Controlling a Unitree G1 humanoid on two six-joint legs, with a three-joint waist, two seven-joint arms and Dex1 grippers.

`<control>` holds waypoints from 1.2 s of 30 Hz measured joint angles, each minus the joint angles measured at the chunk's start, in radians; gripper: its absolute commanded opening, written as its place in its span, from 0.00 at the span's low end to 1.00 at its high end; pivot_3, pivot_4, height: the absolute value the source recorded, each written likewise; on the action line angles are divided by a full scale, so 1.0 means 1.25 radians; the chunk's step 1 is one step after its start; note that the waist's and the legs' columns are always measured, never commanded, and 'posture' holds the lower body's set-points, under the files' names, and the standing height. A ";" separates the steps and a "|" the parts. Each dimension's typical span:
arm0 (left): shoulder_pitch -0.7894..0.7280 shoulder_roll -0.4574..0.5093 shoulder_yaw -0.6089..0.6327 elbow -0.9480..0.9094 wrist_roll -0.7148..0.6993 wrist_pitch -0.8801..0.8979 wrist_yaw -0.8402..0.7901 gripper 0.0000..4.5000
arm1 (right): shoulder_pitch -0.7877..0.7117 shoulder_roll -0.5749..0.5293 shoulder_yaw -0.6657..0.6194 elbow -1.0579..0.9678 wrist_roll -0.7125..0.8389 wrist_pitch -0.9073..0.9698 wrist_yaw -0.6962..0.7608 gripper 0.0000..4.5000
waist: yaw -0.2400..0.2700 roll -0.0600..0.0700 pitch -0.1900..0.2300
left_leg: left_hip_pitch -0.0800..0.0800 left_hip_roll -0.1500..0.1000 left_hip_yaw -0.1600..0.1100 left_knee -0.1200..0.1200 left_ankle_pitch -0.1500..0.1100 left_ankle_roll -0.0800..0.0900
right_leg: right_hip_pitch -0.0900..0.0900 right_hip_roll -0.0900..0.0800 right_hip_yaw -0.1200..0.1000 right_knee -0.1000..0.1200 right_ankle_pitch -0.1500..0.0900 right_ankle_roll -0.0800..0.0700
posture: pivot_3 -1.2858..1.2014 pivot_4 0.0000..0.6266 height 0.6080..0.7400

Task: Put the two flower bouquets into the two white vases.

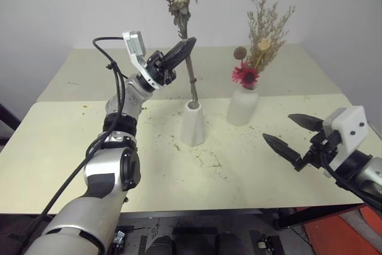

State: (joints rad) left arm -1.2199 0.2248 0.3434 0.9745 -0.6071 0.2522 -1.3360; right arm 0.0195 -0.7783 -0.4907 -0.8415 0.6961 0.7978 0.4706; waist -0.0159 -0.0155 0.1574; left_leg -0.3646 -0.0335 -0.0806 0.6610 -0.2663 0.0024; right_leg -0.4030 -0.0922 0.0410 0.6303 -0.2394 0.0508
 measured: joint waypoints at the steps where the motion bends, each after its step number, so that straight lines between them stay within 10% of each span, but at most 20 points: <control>1: 0.000 -0.001 -0.004 0.006 0.010 -0.008 0.000 0.03 | 0.000 0.000 0.003 0.000 -0.005 -0.002 -0.001 1.00 | 0.000 0.000 0.000 | 0.000 0.000 0.000 0.000 0.000 0.000 | 0.000 0.000 0.000 0.000 0.000 0.000 | 0.52 0.24 1.00; 36: 0.045 -0.028 -0.034 0.018 0.079 -0.132 -0.038 0.03 | 0.004 0.024 0.044 0.000 -0.068 -0.039 -0.019 1.00 | 0.001 0.000 0.000 | 0.000 0.000 0.000 0.000 0.000 0.000 | 0.000 0.000 0.000 0.000 0.000 0.000 | 0.52 0.24 1.00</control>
State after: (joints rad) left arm -1.1641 0.1904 0.3003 0.9973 -0.5087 0.0874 -1.3839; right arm 0.0244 -0.7483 -0.4354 -0.8411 0.6108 0.7485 0.4471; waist -0.0152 -0.0155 0.1574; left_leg -0.3647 -0.0335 -0.0806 0.6610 -0.2664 0.0026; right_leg -0.4030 -0.0922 0.0409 0.6303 -0.2394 0.0508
